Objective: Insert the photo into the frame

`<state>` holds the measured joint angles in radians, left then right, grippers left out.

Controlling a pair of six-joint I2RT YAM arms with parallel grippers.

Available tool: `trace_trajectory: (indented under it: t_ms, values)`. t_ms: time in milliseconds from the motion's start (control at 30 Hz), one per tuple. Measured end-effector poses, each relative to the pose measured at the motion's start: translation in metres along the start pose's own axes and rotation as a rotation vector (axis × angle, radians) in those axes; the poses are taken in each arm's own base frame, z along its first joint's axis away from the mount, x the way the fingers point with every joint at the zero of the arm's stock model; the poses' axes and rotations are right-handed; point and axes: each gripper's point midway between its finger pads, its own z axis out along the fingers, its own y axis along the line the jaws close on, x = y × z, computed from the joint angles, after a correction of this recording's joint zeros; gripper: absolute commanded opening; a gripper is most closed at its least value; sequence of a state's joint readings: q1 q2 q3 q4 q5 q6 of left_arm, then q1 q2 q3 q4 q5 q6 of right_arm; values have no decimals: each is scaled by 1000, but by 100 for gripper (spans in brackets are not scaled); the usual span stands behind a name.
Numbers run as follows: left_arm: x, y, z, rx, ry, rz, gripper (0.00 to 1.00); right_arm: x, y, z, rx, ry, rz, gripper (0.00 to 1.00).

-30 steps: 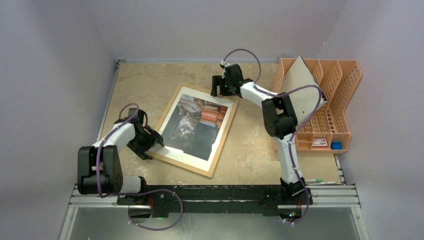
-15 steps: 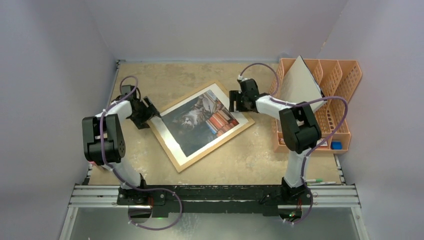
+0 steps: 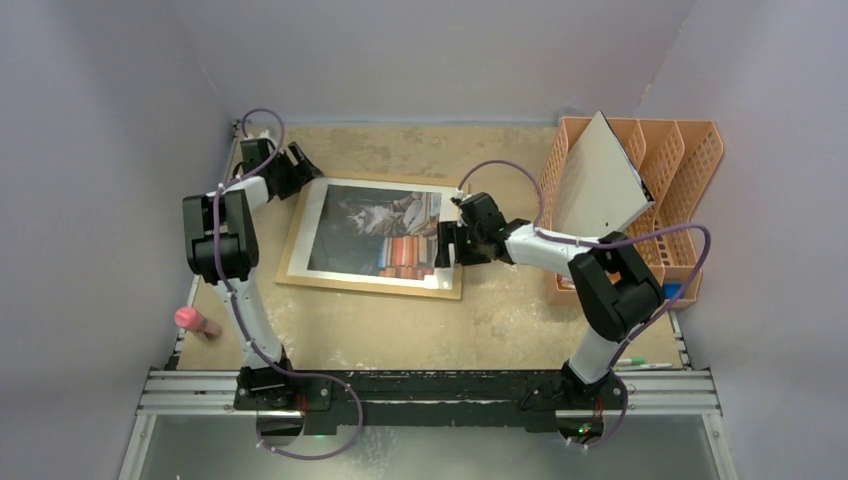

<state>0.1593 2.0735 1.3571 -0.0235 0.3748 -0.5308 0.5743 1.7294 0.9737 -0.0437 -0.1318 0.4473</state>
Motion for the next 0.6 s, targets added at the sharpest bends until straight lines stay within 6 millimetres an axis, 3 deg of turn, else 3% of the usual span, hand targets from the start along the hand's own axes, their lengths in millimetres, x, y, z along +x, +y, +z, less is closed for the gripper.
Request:
trace_trajectory:
  t_ms: [133, 267, 433, 600]
  values:
    - [-15, -15, 22, 108, -26, 36, 72, 34, 34, -7, -84, 111, -23, 78]
    - [-11, -40, 35, 191, -7, 73, 73, 65, 54, -18, -144, 222, -22, 79]
    - [-4, -64, 38, 162, 69, 100, 75, 84, 48, -30, -88, 292, 1, 81]
    - [-28, -74, 23, 101, 91, 128, 75, 76, 29, -43, 45, 245, 18, 83]
